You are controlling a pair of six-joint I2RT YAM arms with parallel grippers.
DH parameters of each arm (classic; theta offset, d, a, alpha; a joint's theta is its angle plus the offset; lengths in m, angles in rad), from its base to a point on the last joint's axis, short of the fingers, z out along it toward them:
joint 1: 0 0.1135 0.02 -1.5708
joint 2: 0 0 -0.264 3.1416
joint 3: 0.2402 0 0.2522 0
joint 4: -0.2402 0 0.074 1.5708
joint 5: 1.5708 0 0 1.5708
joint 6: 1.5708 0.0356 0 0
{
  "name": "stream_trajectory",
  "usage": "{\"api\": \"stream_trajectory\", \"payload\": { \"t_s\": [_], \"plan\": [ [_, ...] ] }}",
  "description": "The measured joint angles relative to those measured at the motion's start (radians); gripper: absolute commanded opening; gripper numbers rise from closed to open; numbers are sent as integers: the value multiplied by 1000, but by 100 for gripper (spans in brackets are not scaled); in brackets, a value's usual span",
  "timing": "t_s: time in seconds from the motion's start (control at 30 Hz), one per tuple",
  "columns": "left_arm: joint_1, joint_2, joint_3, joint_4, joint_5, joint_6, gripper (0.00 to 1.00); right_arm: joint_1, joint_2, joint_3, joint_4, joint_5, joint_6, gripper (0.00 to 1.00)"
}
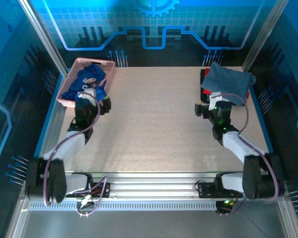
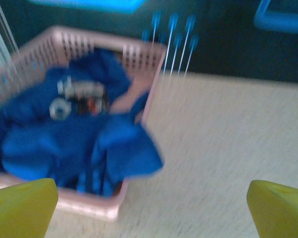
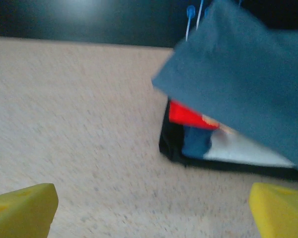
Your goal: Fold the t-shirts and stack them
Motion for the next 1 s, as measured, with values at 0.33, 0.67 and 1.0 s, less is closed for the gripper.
{"api": "stream_trajectory", "payload": {
  "t_s": [0.33,0.67,1.0],
  "plan": [
    [-16,-14,625,-698,5,-113,99,159,-177,362,-635,-190,143,100],
    [80,550,1174,-1135,22,-159,99,407,-114,633,-1014,-309,228,100],
    [124,935,1411,-1258,-43,-227,99,541,-104,688,-1156,-327,301,100]
  ]
}}
